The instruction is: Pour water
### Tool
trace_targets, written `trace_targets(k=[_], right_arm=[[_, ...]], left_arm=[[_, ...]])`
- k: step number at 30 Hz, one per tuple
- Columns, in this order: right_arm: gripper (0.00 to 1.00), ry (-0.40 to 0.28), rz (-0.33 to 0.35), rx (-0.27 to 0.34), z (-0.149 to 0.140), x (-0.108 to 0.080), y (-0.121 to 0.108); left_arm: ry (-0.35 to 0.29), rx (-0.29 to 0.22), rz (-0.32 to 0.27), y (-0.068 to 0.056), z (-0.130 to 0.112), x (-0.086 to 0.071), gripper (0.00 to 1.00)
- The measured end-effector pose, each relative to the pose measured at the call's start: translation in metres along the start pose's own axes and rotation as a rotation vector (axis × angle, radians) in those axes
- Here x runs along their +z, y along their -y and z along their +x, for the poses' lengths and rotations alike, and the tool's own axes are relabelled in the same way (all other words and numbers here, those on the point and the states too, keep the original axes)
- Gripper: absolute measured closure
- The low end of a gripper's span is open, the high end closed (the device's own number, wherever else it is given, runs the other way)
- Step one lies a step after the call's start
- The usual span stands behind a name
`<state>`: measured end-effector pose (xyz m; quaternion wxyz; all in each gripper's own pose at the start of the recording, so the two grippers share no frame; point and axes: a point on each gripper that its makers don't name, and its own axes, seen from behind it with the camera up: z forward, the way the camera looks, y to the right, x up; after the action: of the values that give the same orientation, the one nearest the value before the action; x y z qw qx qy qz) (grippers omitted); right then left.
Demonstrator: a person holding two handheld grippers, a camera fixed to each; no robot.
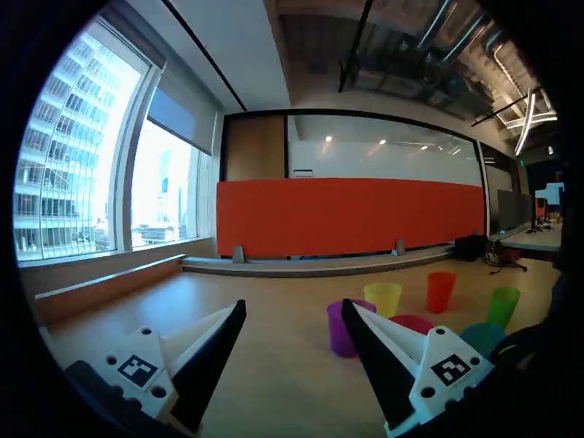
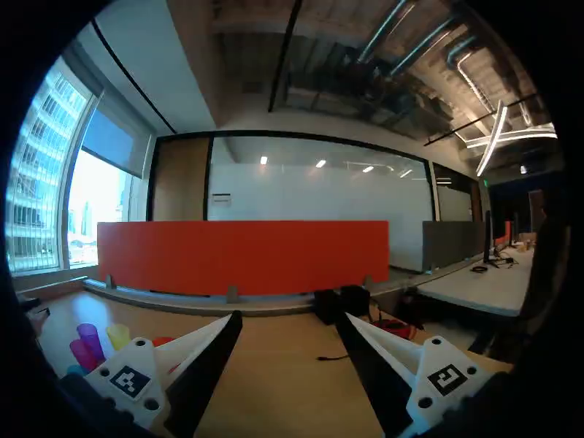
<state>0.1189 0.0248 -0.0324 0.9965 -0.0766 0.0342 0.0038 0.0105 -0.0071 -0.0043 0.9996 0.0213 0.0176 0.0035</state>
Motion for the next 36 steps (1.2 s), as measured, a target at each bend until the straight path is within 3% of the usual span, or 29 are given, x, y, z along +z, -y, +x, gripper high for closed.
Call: trace_targets(k=[20, 36], right_arm=[[0.01, -0.002, 0.008, -0.009, -0.002, -0.001, 0.001], [0.01, -0.03, 0.081, -0.054, -0.011, -0.003, 0.01]], left_arm=[[0.036, -0.008, -0.021, -0.002, -0.011, 0.004, 0.03], [0.036, -0.007, -0.021, -0.003, -0.01, 0.004, 0.03]])
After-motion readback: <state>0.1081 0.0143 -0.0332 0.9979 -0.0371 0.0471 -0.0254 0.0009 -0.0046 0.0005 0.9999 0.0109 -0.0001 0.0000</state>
